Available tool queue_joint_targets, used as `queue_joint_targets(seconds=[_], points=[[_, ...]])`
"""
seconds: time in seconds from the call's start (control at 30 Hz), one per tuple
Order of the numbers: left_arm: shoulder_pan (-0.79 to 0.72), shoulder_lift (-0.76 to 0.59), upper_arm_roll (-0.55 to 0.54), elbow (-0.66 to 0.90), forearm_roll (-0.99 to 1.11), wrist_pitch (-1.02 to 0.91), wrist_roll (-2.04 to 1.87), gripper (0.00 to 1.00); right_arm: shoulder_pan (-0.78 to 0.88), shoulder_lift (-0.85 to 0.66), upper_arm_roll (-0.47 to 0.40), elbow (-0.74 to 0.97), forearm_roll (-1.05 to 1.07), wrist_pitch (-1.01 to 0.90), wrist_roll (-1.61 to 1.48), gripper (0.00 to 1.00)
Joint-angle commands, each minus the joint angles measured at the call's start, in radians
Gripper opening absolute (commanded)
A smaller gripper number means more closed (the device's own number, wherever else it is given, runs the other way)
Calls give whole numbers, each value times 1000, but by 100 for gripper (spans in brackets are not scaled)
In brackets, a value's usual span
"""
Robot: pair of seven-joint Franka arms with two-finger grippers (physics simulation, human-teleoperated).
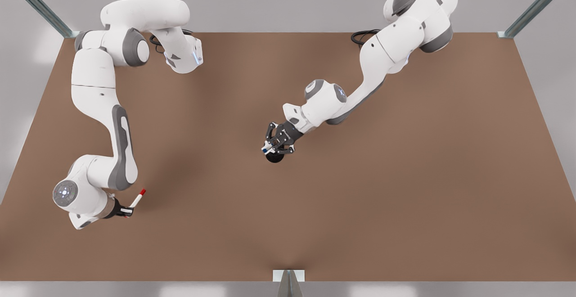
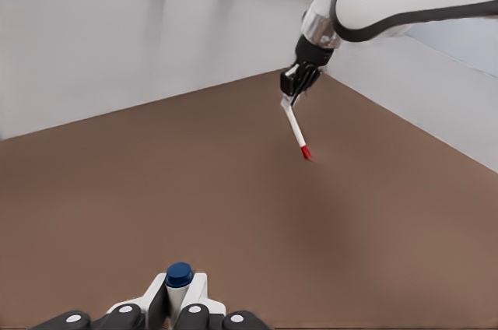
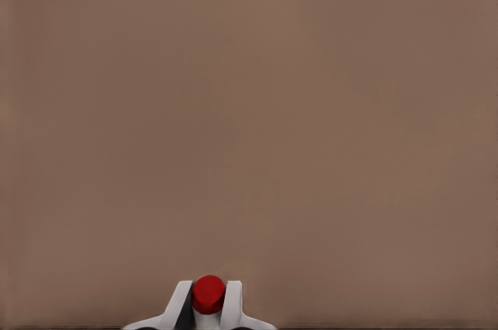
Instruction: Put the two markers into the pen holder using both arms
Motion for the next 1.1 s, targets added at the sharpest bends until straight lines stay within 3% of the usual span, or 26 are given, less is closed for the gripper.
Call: queue_joint_targets(seconds=[0.0, 0.27, 0.3, 0.33, 0.47, 0.53, 0.63, 0.73, 0.77, 0.8, 0.9, 1.0, 1.03, 1.07], points=[[-1, 1, -1, -27, 16, 81, 164, 21, 6, -20, 2, -1, -17, -50, 38, 26], [-19, 30, 1, -75, 43, 142, 171, 22, 50, -85, 5, -3, -12, -120, 97, 22], [-29, 32, 1, -75, 43, 144, 170, 47, 63, -98, 6, -1, -14, -168, 123, 22], [-32, 32, 1, -70, 43, 142, 168, 100, 60, -126, 48, -1, -12, -172, 143, 22], [-32, 28, 2, -75, 45, 142, 173, 100, 61, -143, 132, -1, -15, -197, 192, 22], [42, 19, -2, -70, 48, 92, 174, 100, 66, -155, 158, -1, -18, -197, 192, 21], [471, 10, -231, -38, 206, -367, 174, 100, 87, -163, 177, -3, -18, -200, 242, 21], [738, -11, -321, 89, 205, -868, 87, 100, 147, -177, 177, -10, -18, -198, 306, 21], [751, -5, -300, 261, 205, -1135, -37, 100, 167, -178, 177, -10, -20, -197, 318, 21], [748, -5, -261, 360, 249, -1284, -82, 100, 178, -177, 178, -12, -23, -198, 337, 21], [751, -30, -211, 572, 543, -1779, -324, 100, 267, -186, 184, -10, -24, -214, 465, 21], [853, -157, -211, 591, 634, -1929, -346, 100, 354, -183, 184, -10, -24, -200, 568, 21], [805, -264, -74, 598, 622, -1927, -361, 100, 373, -180, 184, -13, -49, -204, 616, 21], [486, -405, 372, 589, 445, -1927, -362, 100, 396, -186, 186, -13, -61, -217, 650, 21]])
